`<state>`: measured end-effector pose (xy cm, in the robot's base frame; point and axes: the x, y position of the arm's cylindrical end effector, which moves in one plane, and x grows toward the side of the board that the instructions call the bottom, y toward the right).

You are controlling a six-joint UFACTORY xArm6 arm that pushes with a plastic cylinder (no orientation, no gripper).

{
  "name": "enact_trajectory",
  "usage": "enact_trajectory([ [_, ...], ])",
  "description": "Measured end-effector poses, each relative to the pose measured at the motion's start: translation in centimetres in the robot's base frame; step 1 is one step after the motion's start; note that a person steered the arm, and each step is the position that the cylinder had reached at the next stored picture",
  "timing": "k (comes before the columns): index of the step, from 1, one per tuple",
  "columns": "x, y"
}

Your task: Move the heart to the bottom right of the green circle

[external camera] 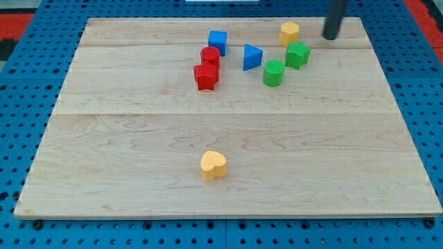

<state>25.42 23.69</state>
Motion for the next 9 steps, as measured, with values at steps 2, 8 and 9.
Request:
enact_trajectory([
  [2, 20.5, 8.8],
  [8, 30.8, -25.9],
  [9, 28.6, -23.7],
])
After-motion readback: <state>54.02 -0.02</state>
